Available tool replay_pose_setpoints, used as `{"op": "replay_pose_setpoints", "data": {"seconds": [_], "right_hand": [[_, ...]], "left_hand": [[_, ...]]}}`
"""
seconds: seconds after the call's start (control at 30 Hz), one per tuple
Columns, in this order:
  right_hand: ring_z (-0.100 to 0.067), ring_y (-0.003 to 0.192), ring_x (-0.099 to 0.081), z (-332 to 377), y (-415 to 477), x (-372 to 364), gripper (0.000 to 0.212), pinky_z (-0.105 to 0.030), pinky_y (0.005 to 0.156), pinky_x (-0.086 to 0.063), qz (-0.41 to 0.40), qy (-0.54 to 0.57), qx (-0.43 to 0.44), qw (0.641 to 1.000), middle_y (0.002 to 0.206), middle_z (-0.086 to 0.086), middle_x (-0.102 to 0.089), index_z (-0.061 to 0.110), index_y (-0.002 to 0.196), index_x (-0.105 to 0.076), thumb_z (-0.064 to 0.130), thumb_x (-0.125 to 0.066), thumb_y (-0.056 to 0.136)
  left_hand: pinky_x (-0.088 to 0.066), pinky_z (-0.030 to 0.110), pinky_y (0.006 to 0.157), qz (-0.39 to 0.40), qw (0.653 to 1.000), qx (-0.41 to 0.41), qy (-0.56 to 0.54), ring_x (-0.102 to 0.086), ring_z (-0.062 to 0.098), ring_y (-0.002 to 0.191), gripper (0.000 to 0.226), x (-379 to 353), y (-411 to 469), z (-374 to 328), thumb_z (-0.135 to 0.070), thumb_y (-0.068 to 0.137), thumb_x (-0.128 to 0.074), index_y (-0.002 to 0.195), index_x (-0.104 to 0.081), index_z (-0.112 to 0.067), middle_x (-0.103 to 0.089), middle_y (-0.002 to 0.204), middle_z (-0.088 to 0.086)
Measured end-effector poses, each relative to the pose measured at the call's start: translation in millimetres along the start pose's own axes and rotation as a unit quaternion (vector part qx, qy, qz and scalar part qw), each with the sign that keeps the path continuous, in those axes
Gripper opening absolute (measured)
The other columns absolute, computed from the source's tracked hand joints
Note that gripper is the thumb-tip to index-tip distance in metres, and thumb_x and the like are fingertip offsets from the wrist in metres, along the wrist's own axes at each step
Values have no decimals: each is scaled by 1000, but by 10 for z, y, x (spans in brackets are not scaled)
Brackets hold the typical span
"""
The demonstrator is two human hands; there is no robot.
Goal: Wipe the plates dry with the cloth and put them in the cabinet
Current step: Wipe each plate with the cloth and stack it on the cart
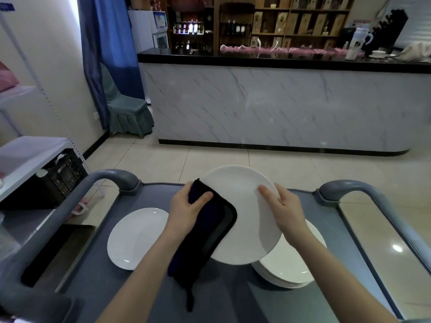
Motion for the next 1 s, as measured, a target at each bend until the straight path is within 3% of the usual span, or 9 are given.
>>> {"op": "replay_pose_setpoints", "data": {"seconds": [0.1, 0.2, 0.33, 0.47, 0.57, 0.67, 0.77, 0.83, 1.0], "right_hand": [[-1, 54, -44, 185, 63, -164, 36, -16, 51, -33, 99, -131, 60, 985, 57, 14, -51, 23, 63, -58, 36, -63, 96], [-5, 56, -40, 288, 96, -194, 40, -21, 53, -30, 99, -134, 90, 982, 57, 11, -45, 14, 63, -55, 37, -63, 96], [-12, 58, -39, 168, 31, -70, 46, -27, 56, -31, -13, -25, 31, 999, 62, 3, -44, -1, 70, -52, 36, -64, 96], [-7, 55, -48, -93, -153, -90, 40, -23, 55, -42, -151, 142, -69, 976, 64, 5, -54, 3, 78, -59, 38, -59, 97], [-1, 58, -52, -82, -148, -116, 32, -21, 57, -45, -93, 85, -46, 991, 63, 12, -59, 18, 75, -64, 40, -57, 97], [-5, 63, -58, 26, -23, -11, 24, -26, 61, -45, -16, 18, 3, 1000, 69, 13, -65, 25, 79, -65, 47, -62, 89], [-1, 74, -66, 194, 129, -56, 10, -18, 63, -51, 99, -41, 31, 994, 86, 17, -72, 38, 93, -68, 47, -66, 89], [0, 72, -64, 247, 164, -156, 13, -17, 62, -49, 167, -85, 35, 982, 80, 17, -70, 35, 86, -70, 46, -65, 92], [-7, 58, -50, 210, 152, -143, 34, -22, 56, -39, 78, -26, 38, 996, 63, 11, -55, 15, 71, -65, 38, -64, 95]], "left_hand": [[-47, 15, 66, 88, 992, -23, 85, -61, 1, 74, 10, -113, 115, -101, -28, 86, -74, 86, -64, -30, -67, 78, -14], [-49, 22, 71, 94, 991, -25, 87, -63, 9, 79, 11, -150, 147, -113, -31, 86, -73, 89, -65, -25, -68, 81, -6], [-51, 17, 68, -18, 1000, 12, 0, -66, 2, 79, 6, 28, 66, 51, -32, 88, -70, 86, -65, -34, -71, 84, -13], [-55, 30, 81, -121, 984, 106, -74, -68, 10, 94, 6, -14, -251, 449, -34, 91, -68, 96, -65, -32, -73, 92, -16], [-56, 43, 90, -129, 977, 138, -99, -68, 15, 97, 10, -21, -319, 572, -33, 91, -68, 100, -66, -30, -74, 96, -8], [-56, 32, 82, -117, 985, 97, -78, -69, 9, 93, 7, 76, -242, 464, -29, 92, -67, 97, -67, -34, -74, 94, -14], [-53, 19, 74, -36, 999, 17, -28, -68, 4, 86, 11, 58, -111, 195, -25, 91, -68, 92, -69, -37, -74, 90, -14], [-49, 13, 67, 12, 999, -14, 27, -66, 2, 76, 11, 10, -35, 66, -25, 90, -70, 85, -67, -34, -71, 82, -14], [-53, 19, 67, 3, 1000, 4, 11, -66, 7, 77, 7, 27, 75, 16, -28, 89, -70, 89, -66, -23, -71, 83, -7]]}}
Point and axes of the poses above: each hand's wrist, its own y-axis towards the middle knuckle, its own x-axis out of the back of the hand, z = x × y, the point moved 7 cm from there along y, towards the middle knuckle
